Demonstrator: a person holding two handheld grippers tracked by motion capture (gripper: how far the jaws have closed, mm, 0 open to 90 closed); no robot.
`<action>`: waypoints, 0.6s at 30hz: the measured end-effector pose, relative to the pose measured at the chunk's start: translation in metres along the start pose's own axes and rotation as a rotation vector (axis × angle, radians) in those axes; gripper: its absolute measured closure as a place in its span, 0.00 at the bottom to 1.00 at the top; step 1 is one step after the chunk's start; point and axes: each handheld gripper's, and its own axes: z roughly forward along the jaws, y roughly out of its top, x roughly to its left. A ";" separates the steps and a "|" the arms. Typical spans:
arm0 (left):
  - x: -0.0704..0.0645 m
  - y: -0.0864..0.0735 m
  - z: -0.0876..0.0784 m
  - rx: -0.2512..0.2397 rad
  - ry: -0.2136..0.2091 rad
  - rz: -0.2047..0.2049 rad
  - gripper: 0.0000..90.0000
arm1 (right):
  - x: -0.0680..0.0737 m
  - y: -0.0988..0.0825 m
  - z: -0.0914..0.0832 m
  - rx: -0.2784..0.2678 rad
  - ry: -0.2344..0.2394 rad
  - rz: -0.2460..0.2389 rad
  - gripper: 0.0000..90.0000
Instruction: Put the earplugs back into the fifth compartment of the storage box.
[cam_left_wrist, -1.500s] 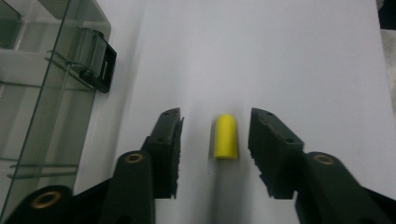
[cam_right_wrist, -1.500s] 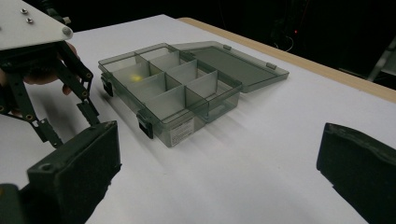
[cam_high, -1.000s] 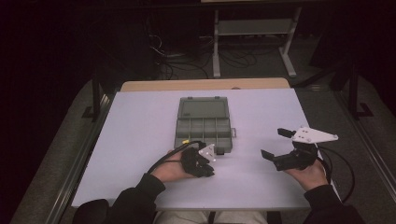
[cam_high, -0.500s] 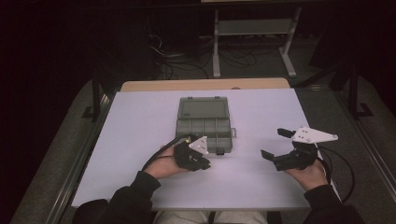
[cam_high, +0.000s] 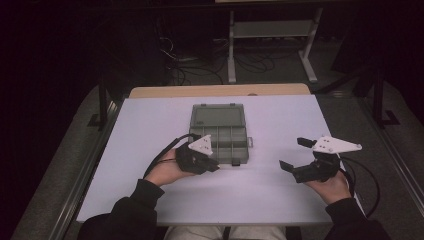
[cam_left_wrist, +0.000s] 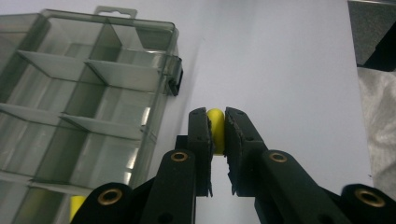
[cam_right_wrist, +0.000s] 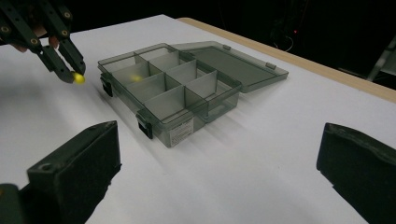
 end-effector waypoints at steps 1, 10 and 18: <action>0.000 0.001 -0.002 0.000 0.001 0.006 0.90 | 0.000 0.000 0.000 0.000 -0.001 0.000 0.00; 0.007 0.011 -0.021 -0.011 0.042 0.014 0.90 | 0.000 0.000 0.000 0.000 -0.002 0.002 0.00; 0.027 0.011 -0.037 -0.037 0.054 -0.045 0.90 | -0.001 0.000 0.001 0.004 0.001 0.002 0.00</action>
